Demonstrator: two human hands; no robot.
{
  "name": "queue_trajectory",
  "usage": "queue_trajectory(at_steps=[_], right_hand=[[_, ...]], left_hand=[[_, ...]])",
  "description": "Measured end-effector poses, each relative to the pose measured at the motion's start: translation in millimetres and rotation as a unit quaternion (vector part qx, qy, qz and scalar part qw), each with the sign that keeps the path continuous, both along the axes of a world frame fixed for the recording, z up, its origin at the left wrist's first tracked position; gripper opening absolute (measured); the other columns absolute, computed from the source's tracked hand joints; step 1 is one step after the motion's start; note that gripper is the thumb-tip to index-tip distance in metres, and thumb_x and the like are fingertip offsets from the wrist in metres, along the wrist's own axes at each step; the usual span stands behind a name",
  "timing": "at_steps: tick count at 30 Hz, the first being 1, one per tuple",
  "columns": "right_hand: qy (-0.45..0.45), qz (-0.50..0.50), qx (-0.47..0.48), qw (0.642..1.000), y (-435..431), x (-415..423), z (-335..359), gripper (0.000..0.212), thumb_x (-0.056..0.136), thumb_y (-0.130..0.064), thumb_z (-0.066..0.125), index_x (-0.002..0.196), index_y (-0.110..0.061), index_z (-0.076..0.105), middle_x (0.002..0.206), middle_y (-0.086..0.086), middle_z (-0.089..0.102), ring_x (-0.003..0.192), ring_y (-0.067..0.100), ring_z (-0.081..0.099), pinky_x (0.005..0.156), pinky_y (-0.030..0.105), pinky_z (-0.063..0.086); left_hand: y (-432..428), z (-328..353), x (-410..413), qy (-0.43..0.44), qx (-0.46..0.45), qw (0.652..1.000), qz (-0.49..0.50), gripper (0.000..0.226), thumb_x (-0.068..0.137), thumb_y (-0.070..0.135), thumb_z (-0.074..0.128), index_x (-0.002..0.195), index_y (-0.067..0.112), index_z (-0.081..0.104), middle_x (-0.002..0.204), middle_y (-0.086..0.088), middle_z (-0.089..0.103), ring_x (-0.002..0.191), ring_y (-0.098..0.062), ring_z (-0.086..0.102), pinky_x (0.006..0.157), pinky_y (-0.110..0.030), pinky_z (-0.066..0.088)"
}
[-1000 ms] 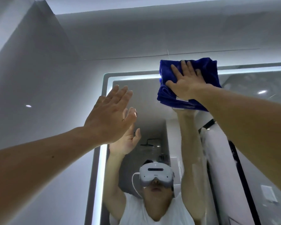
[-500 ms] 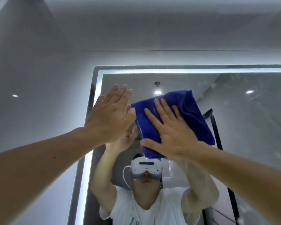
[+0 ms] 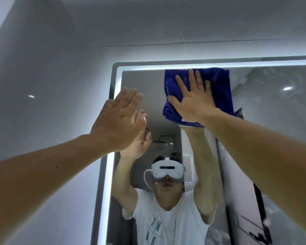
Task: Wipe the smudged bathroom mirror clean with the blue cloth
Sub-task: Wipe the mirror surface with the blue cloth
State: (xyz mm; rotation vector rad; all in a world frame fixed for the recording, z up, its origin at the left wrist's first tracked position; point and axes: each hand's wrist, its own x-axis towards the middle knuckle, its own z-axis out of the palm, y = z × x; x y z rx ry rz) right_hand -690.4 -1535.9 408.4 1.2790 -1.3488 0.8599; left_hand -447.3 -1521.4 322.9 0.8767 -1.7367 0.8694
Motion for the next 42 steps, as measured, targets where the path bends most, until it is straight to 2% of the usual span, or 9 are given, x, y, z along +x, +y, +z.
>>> queue_trajectory(at_steps=[6,10,15,19,21,24,29,37,42], right_hand=[[0.12,0.014,0.02,0.992,0,11,-67,0.071,0.092,-0.07,0.004,0.153,-0.037,-0.011,0.162,0.003,-0.017,0.148,0.021,-0.019,0.116,0.044,-0.013],[0.198,0.043,0.074,0.977,6,19,-155,0.068,0.097,-0.063,0.011,0.156,-0.031,0.003,0.164,0.007,-0.007,0.15,0.025,-0.01,0.12,0.05,0.0],[0.344,0.057,0.139,0.927,3,14,-262,0.064,0.1,-0.056,0.025,0.156,-0.029,0.012,0.164,0.007,0.003,0.15,0.029,0.0,0.119,0.046,-0.004],[0.431,0.072,0.187,0.88,12,3,-260,0.063,0.101,-0.053,0.031,0.156,-0.028,0.012,0.164,0.004,-0.001,0.15,0.025,-0.005,0.12,0.043,-0.006],[0.398,0.086,0.174,0.897,16,0,-226,0.063,0.101,-0.05,0.035,0.156,-0.028,0.014,0.164,0.004,-0.001,0.15,0.024,-0.007,0.121,0.041,-0.007],[0.241,0.07,0.09,0.964,17,-1,-154,0.065,0.099,-0.05,0.038,0.155,-0.027,0.015,0.163,0.007,-0.002,0.149,0.024,-0.011,0.117,0.033,-0.019],[0.077,-0.012,0.027,0.997,5,20,-115,0.068,0.096,-0.062,0.011,0.155,-0.032,-0.004,0.163,0.005,-0.015,0.149,0.023,-0.016,0.119,0.045,-0.009],[0.227,0.066,0.069,0.969,0,16,-261,0.064,0.102,-0.053,0.023,0.157,-0.023,0.011,0.164,0.009,-0.001,0.15,0.03,-0.002,0.12,0.05,-0.005],[0.258,0.096,0.128,0.953,5,8,-355,0.061,0.101,-0.046,0.034,0.155,-0.019,0.024,0.162,0.013,0.012,0.15,0.034,0.006,0.12,0.052,0.0]], left_hand=[[-4,-11,10,0.003,-0.006,1.0,-0.008,0.06,0.101,0.048,0.022,0.156,0.028,0.01,0.164,0.01,0.0,0.15,-0.009,-0.008,0.123,-0.042,0.004],[-10,-26,15,-0.015,-0.007,1.0,-0.012,0.063,0.099,0.052,0.018,0.156,0.025,0.012,0.164,0.008,0.003,0.15,-0.01,-0.007,0.123,-0.041,0.006],[-18,-53,18,-0.019,0.011,1.0,-0.017,0.069,0.093,0.052,0.016,0.156,0.025,0.013,0.164,0.008,0.002,0.15,-0.009,-0.008,0.122,-0.043,0.009],[-23,-78,18,-0.043,0.029,0.999,-0.014,0.07,0.092,0.053,0.012,0.156,0.024,0.012,0.164,0.008,0.001,0.15,-0.009,-0.01,0.121,-0.044,0.01],[-27,-85,19,-0.046,0.03,0.998,-0.012,0.07,0.093,0.054,0.011,0.156,0.025,0.012,0.164,0.009,-0.001,0.149,-0.008,-0.012,0.122,-0.043,0.007],[-31,-88,21,-0.031,0.025,0.999,-0.021,0.069,0.093,0.056,0.011,0.156,0.026,0.014,0.164,0.01,-0.001,0.149,-0.007,-0.012,0.123,-0.044,0.007],[-34,-91,26,-0.01,-0.001,0.999,-0.033,0.066,0.096,0.053,0.02,0.155,0.025,0.019,0.163,0.009,0.004,0.149,-0.009,-0.007,0.123,-0.044,0.007],[-33,-107,18,-0.008,0.004,0.999,-0.043,0.066,0.097,0.051,0.019,0.156,0.022,0.017,0.164,0.007,0.005,0.15,-0.01,-0.006,0.123,-0.044,0.007],[-31,-130,8,-0.022,0.017,0.999,-0.045,0.067,0.096,0.051,0.02,0.155,0.02,0.021,0.164,0.002,0.01,0.151,-0.015,0.0,0.122,-0.048,0.01]])
